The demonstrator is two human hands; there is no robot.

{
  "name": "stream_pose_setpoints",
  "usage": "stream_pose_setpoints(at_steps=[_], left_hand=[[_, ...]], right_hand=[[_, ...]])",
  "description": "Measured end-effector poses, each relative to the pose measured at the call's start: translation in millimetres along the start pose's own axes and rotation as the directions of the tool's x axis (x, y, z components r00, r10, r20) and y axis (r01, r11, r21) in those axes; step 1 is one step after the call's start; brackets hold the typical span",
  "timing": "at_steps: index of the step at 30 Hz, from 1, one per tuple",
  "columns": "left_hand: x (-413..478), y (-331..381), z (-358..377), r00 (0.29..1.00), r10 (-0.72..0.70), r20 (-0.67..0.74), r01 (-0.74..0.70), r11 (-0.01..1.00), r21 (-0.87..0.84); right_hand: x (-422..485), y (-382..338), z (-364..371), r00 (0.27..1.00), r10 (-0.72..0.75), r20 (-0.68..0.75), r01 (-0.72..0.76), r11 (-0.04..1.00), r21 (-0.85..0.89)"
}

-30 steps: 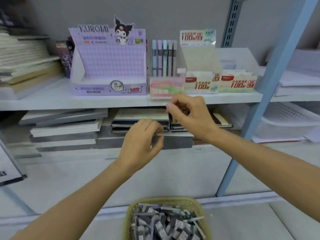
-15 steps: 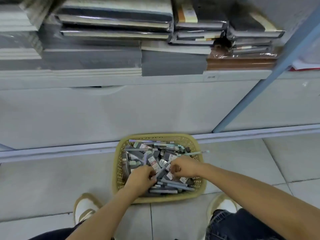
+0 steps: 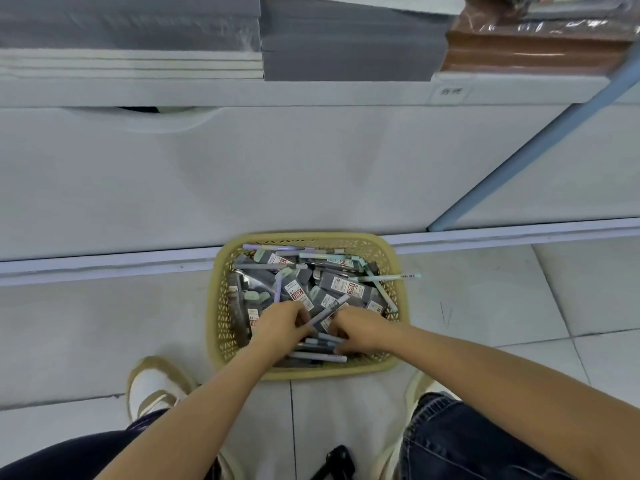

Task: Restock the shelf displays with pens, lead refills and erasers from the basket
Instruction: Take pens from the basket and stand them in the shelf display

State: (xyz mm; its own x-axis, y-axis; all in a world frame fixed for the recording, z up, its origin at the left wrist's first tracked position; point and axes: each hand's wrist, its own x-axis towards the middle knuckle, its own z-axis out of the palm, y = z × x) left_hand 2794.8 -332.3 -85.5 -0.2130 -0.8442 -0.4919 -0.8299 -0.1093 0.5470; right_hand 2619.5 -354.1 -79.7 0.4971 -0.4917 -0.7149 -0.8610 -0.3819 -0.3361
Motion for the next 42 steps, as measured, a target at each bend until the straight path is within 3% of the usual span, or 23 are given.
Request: stream_pose_setpoints(at_steps=[5, 10, 17, 20, 25, 29, 32, 34, 38, 40, 42], left_hand=[[-8, -4, -5, 0.999, -0.031, -0.028, 0.025, 0.977, -0.21], [-22, -10, -7, 0.995, -0.087, -0.057, 0.067, 0.956, -0.285], [-35, -2, -14, 0.988, -0.135, -0.077, 0.07, 0.827, -0.558], [-35, 3, -21, 0.986, -0.138, -0.099, 0.049, 0.79, -0.612], [-23, 14, -23, 0.944, -0.311, -0.106, 0.09, 0.554, -0.828], [-19, 27, -17, 0.965, -0.26, -0.042, 0.069, 0.401, -0.913], [-16, 36, -12, 0.966, -0.259, -0.003, 0.079, 0.304, -0.949], [-14, 38, -10, 0.951, -0.309, -0.005, 0.093, 0.304, -0.948], [-12, 39, -11, 0.934, -0.354, -0.047, 0.053, 0.268, -0.962], [-9, 37, -15, 0.924, -0.376, -0.075, 0.013, 0.228, -0.973], [-9, 33, -18, 0.932, -0.354, -0.077, -0.017, 0.171, -0.985]], right_hand=[[-1, 1, -2, 0.996, -0.023, 0.086, 0.023, 1.0, 0.004], [-1, 3, -5, 0.996, -0.065, 0.054, 0.063, 0.997, 0.034], [-2, 1, 2, 0.996, -0.009, 0.093, 0.003, 0.998, 0.069], [-6, 4, -8, 1.0, -0.022, 0.017, 0.019, 0.985, 0.172], [-19, 11, -46, 0.983, 0.016, -0.181, 0.076, 0.869, 0.488], [-23, -5, -55, 0.973, 0.003, -0.23, 0.151, 0.745, 0.649], [-17, -22, -46, 0.969, -0.064, -0.237, 0.212, 0.706, 0.676], [-14, -28, -41, 0.962, -0.074, -0.264, 0.238, 0.7, 0.673], [-19, -15, -55, 0.957, -0.09, -0.274, 0.24, 0.777, 0.582], [-25, 2, -67, 0.912, -0.009, -0.41, 0.242, 0.818, 0.522], [-27, 27, -71, 0.825, 0.149, -0.546, 0.122, 0.895, 0.429]])
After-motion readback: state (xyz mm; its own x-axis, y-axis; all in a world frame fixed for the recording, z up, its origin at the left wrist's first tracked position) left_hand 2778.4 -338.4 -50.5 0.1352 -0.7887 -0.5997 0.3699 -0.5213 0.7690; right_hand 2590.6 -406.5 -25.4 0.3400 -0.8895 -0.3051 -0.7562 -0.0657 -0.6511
